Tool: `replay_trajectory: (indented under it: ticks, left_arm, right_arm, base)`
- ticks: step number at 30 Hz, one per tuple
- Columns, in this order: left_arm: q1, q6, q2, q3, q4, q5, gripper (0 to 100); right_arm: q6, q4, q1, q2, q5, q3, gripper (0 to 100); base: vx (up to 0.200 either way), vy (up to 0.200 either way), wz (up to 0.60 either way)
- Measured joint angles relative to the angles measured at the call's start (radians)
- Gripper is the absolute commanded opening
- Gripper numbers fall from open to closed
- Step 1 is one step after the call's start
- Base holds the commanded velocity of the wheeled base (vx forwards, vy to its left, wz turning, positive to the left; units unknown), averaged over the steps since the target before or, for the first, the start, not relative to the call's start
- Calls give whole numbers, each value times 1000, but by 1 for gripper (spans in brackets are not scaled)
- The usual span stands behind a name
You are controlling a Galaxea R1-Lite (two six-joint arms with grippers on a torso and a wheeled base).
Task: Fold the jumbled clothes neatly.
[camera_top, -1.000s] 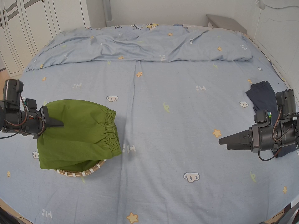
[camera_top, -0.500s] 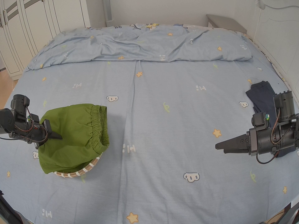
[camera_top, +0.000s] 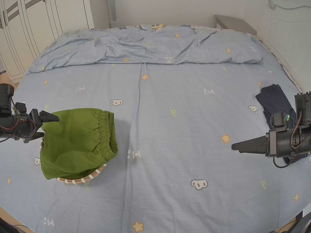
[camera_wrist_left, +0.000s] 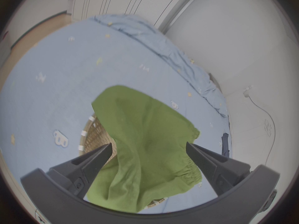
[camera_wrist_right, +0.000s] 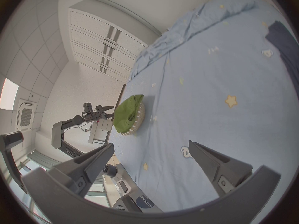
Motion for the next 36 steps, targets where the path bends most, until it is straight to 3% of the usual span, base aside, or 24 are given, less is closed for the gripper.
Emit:
replay_trajectory:
  ticks: [7,16,21,31,36]
  left_arm:
    - [-20,87,-216,52,0,117,100]
    - [-146,129,-566,213,2,313,100]
    - [-190,139,-789,336,3,391,100]
    - [-241,146,-1261,666,11,456,100]
    - [-254,181,-1414,826,-13,468,100]
  right_arm:
    - [-14,-28,-36,-155,-12,53,100]
    - [-90,-33,-74,-507,-25,250,100]
    - [-68,-27,-97,-739,-30,357,100]
    - [-6,51,-128,-1129,-36,470,100]
    - [4,69,-166,-1240,-44,510,100]
  base:
    - [0,0,0]
    - [0,0,0]
    - [0,0,0]
    - [0,0,0]
    - [0,0,0]
